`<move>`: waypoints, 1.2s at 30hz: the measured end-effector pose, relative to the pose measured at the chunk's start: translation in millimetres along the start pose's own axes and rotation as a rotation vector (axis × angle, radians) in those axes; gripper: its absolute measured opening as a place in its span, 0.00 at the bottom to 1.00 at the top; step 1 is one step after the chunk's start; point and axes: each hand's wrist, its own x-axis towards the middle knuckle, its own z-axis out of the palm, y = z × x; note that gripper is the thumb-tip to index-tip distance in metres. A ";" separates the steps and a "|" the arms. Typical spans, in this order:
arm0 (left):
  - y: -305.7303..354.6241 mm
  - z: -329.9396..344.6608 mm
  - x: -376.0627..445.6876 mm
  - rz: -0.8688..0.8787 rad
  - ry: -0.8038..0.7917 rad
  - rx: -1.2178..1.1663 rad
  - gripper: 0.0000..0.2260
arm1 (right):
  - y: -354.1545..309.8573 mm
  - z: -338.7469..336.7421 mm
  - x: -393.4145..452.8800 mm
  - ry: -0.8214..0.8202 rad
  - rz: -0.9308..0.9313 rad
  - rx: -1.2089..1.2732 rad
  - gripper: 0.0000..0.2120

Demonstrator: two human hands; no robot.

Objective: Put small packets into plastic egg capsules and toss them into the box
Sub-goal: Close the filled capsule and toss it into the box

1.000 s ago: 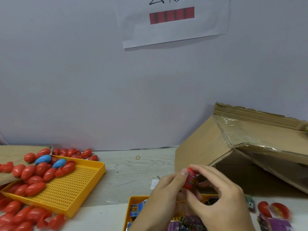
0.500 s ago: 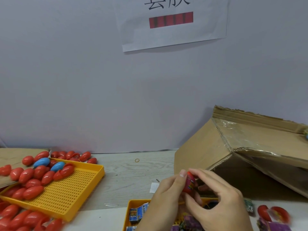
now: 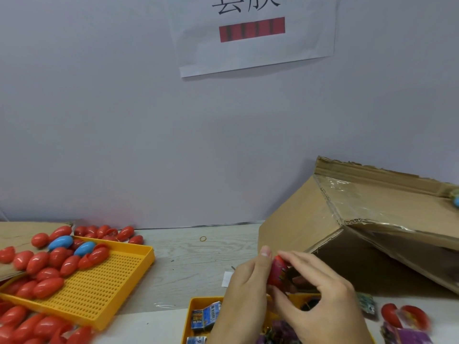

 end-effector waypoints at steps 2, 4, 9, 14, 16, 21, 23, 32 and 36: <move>0.2 -0.4 1.8 0.050 0.042 0.066 0.13 | -0.9 0.3 0.1 0.010 0.014 -0.001 0.24; 0.1 -1.5 3.5 0.050 0.043 0.041 0.10 | -1.5 0.3 -0.3 0.010 0.029 -0.002 0.24; 4.9 -5.2 3.3 -0.147 0.041 -0.505 0.13 | -5.5 1.7 -0.1 0.067 0.034 0.075 0.26; 8.9 -11.4 1.0 -0.196 0.029 -0.926 0.16 | -8.1 1.3 1.4 0.118 0.048 0.182 0.18; 9.2 -15.4 -0.2 -0.216 -0.018 -1.012 0.16 | -7.7 1.5 1.0 0.113 0.053 0.193 0.16; 15.3 -22.5 -5.3 -0.212 -0.161 -1.144 0.15 | -7.1 1.3 1.6 0.127 0.053 0.202 0.15; 16.4 -22.2 -5.5 -0.204 -0.162 -1.143 0.15 | -6.7 1.4 1.4 0.129 0.052 0.211 0.15; 14.9 -17.3 -1.6 -0.173 0.053 -1.017 0.17 | -7.9 1.6 2.1 0.127 0.066 0.202 0.15; 13.0 -16.9 0.8 -0.146 0.121 -1.013 0.19 | -8.6 1.6 1.9 0.123 0.081 0.190 0.15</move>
